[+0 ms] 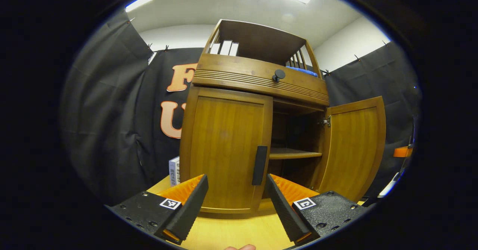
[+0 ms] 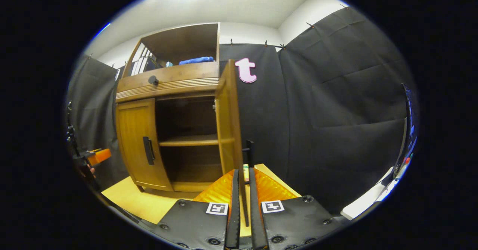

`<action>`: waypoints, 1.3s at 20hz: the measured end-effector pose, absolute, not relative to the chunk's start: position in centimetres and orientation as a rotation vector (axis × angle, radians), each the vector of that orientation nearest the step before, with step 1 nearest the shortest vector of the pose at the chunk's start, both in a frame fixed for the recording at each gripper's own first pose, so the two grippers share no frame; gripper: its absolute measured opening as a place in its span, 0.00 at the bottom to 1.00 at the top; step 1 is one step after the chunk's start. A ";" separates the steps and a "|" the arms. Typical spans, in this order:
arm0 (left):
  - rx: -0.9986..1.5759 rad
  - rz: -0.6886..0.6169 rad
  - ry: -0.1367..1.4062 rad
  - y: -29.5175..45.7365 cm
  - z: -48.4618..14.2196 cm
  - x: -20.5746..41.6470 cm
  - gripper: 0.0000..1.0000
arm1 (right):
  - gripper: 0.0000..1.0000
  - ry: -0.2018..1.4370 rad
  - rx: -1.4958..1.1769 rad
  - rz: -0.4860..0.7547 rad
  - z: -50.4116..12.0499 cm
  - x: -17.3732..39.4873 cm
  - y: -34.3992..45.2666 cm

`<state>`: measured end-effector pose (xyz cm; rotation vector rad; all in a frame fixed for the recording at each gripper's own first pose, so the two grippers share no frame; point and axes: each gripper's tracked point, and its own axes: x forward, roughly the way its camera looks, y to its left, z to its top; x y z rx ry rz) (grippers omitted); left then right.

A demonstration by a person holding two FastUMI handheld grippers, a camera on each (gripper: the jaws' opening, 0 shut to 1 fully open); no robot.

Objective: Open the right door of the double-door shoe cabinet with the right hand, and open the left door with the left hand.

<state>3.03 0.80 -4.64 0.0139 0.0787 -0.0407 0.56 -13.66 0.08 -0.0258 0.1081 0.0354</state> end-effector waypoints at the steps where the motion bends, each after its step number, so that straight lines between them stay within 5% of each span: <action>1: 0.002 -0.050 0.084 0.4 -4.7 3.9 0.94 | 0.31 0.099 -0.024 0.037 0.3 0.4 -13.0; 4: -0.024 -0.070 0.076 -0.1 -4.4 6.6 0.94 | 0.27 0.079 -0.049 0.019 0.4 0.8 -11.8; 11: 0.016 -0.099 0.077 -1.6 -5.7 12.4 0.94 | 1.00 0.074 -0.077 0.081 -0.2 -0.1 -8.6; 17: 0.046 -0.106 0.131 -2.3 -9.7 15.6 0.91 | 0.95 0.093 -0.061 0.084 -0.9 -0.3 -8.7; 21: 0.085 -0.116 0.142 -3.9 -11.3 17.8 0.98 | 0.95 0.110 -0.050 0.066 -1.4 -0.3 -9.4; 22: 0.090 -0.108 0.145 -3.9 -11.6 18.4 0.91 | 0.95 0.108 -0.049 0.062 -1.4 -0.3 -9.5; 26: 0.094 -0.098 0.160 -4.3 -12.6 20.0 0.92 | 0.97 0.112 -0.041 0.057 -1.6 -0.6 -9.4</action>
